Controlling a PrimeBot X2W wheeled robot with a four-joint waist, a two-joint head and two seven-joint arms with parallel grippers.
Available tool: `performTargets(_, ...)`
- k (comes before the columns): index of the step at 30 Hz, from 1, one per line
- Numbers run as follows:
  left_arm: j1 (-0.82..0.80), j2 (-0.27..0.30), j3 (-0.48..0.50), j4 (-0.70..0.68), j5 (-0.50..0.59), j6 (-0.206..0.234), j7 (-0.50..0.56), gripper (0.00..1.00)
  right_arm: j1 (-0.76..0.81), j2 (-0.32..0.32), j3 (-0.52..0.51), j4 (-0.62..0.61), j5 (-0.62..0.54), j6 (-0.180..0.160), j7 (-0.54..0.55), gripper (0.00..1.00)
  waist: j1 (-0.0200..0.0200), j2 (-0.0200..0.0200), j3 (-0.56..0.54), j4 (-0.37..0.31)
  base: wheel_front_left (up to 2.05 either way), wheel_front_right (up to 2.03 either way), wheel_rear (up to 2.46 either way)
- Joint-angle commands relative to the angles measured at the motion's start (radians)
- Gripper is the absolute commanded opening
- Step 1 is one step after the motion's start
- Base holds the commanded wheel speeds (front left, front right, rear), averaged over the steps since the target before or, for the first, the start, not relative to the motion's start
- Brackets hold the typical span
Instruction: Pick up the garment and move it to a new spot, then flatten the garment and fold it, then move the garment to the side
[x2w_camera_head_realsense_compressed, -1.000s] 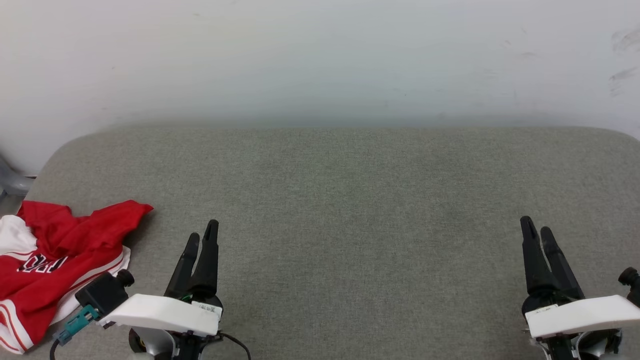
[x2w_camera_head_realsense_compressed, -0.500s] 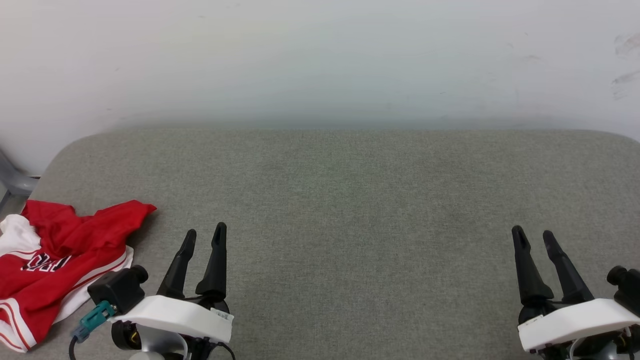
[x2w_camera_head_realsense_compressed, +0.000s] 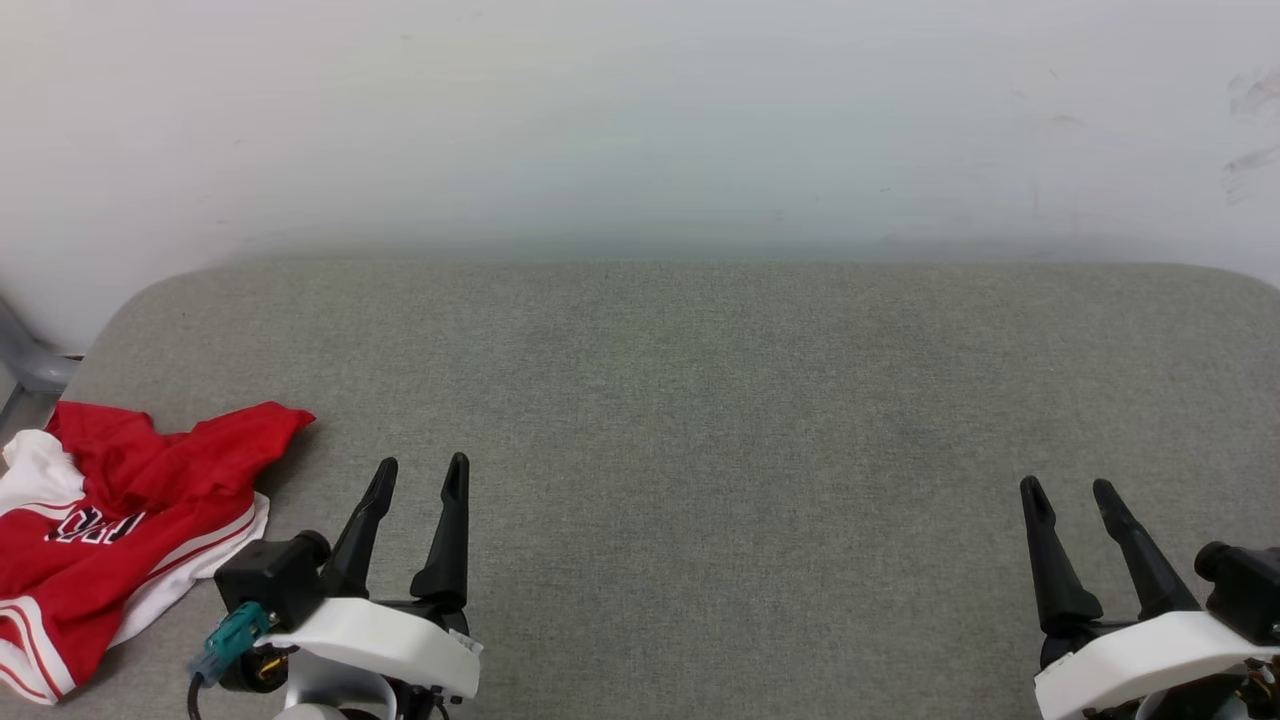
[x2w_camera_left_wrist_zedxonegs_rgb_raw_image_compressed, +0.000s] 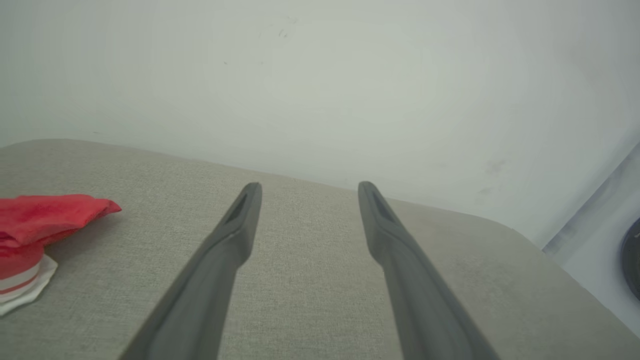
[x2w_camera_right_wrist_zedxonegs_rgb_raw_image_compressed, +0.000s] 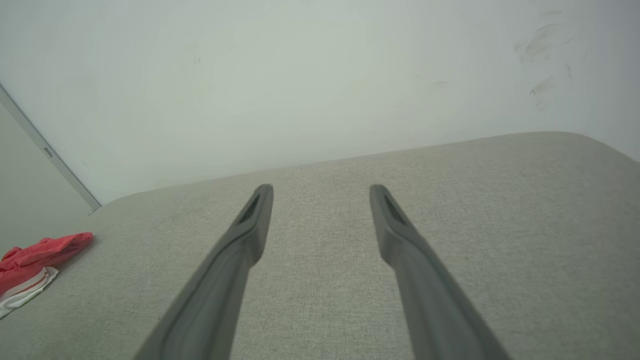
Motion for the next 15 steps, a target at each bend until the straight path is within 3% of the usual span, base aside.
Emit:
performTargets(1,0.004,0.01,-0.006,-0.006,0.032,0.006,-0.01,1.0,0.007,-0.002,-0.002,-0.018,-0.029,0.0,0.004,1.0,0.0,0.0,0.0,0.001,0.0,0.0,0.0)
performTargets(15,0.008,0.012,-0.03,0.024,0.142,0.015,-0.043,1.0,0.021,-0.002,-0.01,-0.045,-0.144,0.0,0.011,1.0,0.0,0.0,-0.005,0.005,0.0,0.0,0.0)
